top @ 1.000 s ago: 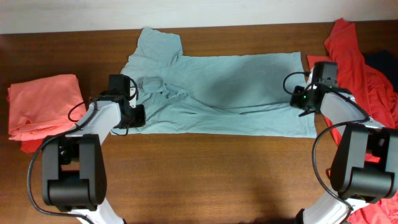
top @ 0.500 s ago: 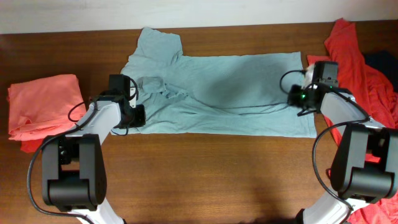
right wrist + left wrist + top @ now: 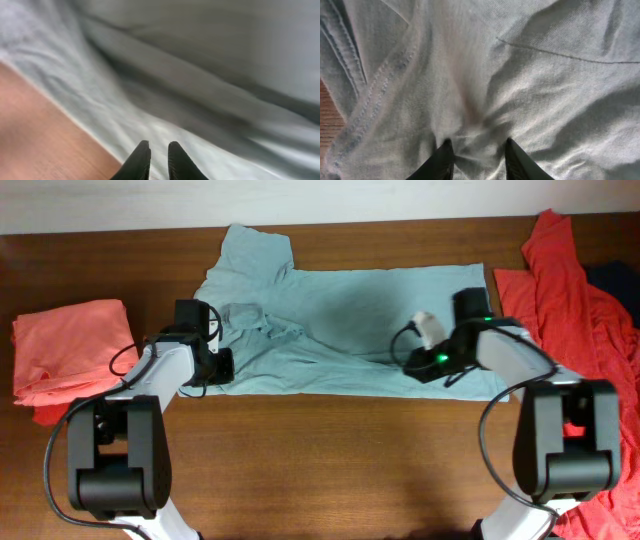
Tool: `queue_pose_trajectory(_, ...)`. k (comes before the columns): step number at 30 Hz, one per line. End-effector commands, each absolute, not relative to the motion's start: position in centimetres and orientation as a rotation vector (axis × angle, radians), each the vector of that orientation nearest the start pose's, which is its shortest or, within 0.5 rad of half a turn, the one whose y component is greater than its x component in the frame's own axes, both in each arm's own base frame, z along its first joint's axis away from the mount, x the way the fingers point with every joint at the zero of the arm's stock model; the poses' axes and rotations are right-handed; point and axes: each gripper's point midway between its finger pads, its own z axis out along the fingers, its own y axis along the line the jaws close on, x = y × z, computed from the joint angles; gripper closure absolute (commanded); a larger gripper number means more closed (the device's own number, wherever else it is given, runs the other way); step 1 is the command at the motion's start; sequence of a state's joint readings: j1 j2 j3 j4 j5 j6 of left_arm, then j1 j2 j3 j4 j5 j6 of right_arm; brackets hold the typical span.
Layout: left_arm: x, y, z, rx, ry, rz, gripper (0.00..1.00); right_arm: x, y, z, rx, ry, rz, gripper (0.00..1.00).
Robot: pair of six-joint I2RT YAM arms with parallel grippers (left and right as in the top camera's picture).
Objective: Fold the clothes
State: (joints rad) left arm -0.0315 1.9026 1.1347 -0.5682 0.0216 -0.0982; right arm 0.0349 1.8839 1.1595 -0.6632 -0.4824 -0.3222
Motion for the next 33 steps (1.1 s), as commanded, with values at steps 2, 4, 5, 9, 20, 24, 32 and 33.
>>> queue_pose_trajectory(2,33.8,-1.1,-5.4,-0.124,3.086,-0.034,0.66,35.9,12.2,3.2,-0.761,2.712,0.575,0.82)
queue_pose_trajectory(4,33.8,-1.1,-5.4,-0.124,3.086,-0.034,0.65,35.5,13.3,3.2,-0.805,2.704,0.581,0.82)
queue_pose_trajectory(5,33.8,-1.1,-5.4,-0.124,3.086,-0.034,0.65,35.4,13.8,3.2,-0.823,2.699,0.583,0.82)
queue_pose_trajectory(9,33.8,-1.1,-5.4,-0.124,3.086,-0.034,0.65,35.6,14.5,2.6,-0.866,2.69,0.538,0.82)
queue_pose_trajectory(20,33.8,-1.1,-5.4,-0.124,3.086,-0.034,0.66,37.3,14.1,0.1,-0.826,2.699,0.46,0.82)
queue_pose_trajectory(24,33.8,-1.1,-5.4,-0.124,3.086,-0.034,0.65,38.8,13.0,0.1,-0.733,2.703,0.35,0.82)
queue_pose_trajectory(32,33.8,-1.2,-5.4,-0.124,3.086,-0.039,0.66,44.6,11.4,2.0,-0.499,2.545,0.147,0.76)
queue_pose_trajectory(33,33.8,-1.2,-5.4,-0.124,3.086,-0.039,0.66,45.3,11.0,2.3,-0.444,2.531,0.117,0.76)
